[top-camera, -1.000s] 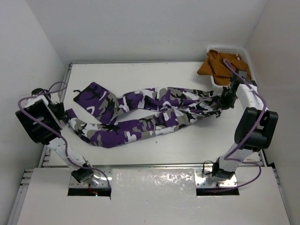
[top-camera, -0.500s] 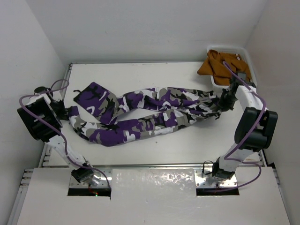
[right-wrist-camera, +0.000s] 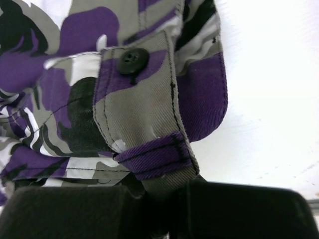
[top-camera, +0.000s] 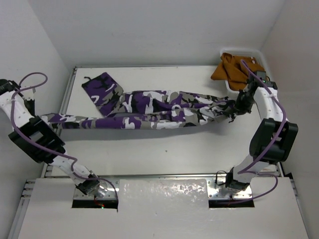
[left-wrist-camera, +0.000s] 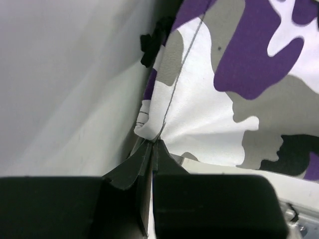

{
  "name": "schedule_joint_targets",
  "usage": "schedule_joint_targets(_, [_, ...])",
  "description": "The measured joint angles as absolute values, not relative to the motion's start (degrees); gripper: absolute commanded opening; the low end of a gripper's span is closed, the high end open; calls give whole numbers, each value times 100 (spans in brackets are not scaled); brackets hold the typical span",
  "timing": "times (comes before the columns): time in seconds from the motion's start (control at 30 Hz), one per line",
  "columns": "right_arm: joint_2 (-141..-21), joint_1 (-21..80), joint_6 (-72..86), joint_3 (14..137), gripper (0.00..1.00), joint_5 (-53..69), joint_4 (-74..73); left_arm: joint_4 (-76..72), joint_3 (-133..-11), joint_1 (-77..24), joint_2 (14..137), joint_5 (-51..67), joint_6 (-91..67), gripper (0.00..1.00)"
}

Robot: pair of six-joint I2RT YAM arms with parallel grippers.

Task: Fold and stack the trousers
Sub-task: Flatten the trousers out

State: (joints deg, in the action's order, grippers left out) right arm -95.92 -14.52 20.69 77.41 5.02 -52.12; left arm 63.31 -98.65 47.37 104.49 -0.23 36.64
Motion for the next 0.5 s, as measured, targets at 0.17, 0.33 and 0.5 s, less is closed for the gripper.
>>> schedule_joint_targets(0.17, [-9513,-1529,1916,7806,0,331,-5325,6490,-9074,4727,9743,-373,4038,0])
schedule_joint_targets(0.33, [-9419,-1619,1796,7467,0,176,-5210,6375,-7669,4737,9498,-1031,4477,0])
schedule_joint_targets(0.5, [-9369,-1802,1793,6659,0,49,-5009,6219,-6156,4836,9384,-1817,4950,32])
